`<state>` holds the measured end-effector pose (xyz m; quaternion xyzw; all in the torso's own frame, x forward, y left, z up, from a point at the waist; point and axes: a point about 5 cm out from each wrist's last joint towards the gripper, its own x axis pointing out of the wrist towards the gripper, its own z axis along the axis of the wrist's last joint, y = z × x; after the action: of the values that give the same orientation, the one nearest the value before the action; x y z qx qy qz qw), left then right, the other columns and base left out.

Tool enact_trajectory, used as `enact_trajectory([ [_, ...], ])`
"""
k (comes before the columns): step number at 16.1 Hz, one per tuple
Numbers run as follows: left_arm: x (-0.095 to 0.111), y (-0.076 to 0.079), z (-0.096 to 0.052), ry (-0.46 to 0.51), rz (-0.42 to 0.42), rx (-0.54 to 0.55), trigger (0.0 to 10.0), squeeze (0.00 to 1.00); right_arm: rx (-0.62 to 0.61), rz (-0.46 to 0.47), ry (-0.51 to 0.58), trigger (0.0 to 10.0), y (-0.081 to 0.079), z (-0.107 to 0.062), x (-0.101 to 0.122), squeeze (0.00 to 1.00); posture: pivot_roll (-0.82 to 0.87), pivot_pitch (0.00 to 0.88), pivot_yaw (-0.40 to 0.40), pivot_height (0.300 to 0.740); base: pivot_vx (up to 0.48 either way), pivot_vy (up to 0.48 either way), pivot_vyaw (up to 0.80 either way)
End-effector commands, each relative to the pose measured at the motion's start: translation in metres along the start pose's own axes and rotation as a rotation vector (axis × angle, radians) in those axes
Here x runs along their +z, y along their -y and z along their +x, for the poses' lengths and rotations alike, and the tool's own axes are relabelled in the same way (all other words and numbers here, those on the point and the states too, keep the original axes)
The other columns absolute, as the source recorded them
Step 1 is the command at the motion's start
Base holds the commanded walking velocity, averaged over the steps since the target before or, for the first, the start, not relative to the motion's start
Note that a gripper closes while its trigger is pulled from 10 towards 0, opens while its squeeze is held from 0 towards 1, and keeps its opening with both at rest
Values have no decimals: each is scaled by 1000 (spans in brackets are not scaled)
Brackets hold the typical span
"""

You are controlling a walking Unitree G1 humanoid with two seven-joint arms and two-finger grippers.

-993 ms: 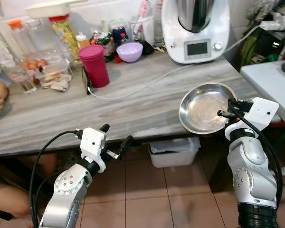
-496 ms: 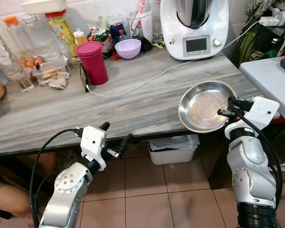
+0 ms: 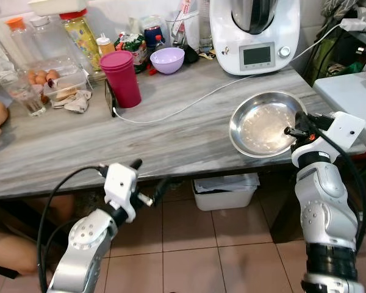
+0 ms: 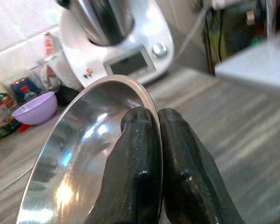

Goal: Setting the table

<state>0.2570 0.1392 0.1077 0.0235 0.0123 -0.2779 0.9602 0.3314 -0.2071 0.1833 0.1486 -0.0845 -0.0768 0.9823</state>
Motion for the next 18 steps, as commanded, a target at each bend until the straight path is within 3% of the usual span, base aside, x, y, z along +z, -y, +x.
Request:
enact_trajectory([
  [1, 2, 0, -3, -15, 32, -26, 10000, 0, 23, 57, -6, 10000, -8, 7, -2, 0, -155, 107, 177, 740, 0, 0, 0],
  [5, 4, 7, -5, -26, 13, -105, 10000, 0, 47, 141, -16, 10000, -24, 25, -6, 0, -136, 113, 186, 740, 0, 0, 0],
  [8, 5, 7, -7, -38, 18, -113, 10000, 0, -24, 234, -76, 10000, -21, 39, -14, 0, -125, 115, 186, 740, 0, 0, 0],
  [13, 6, 7, -7, -39, 16, -118, 10000, 0, -28, 249, -127, 10000, -29, 52, -19, 0, -114, 119, 177, 740, 0, 0, 0],
  [18, 7, 8, -6, -37, 9, -127, 10000, 0, -104, 298, -162, 10000, -21, 62, -23, 0, -112, 115, 169, 740, 0, 0, 0],
])
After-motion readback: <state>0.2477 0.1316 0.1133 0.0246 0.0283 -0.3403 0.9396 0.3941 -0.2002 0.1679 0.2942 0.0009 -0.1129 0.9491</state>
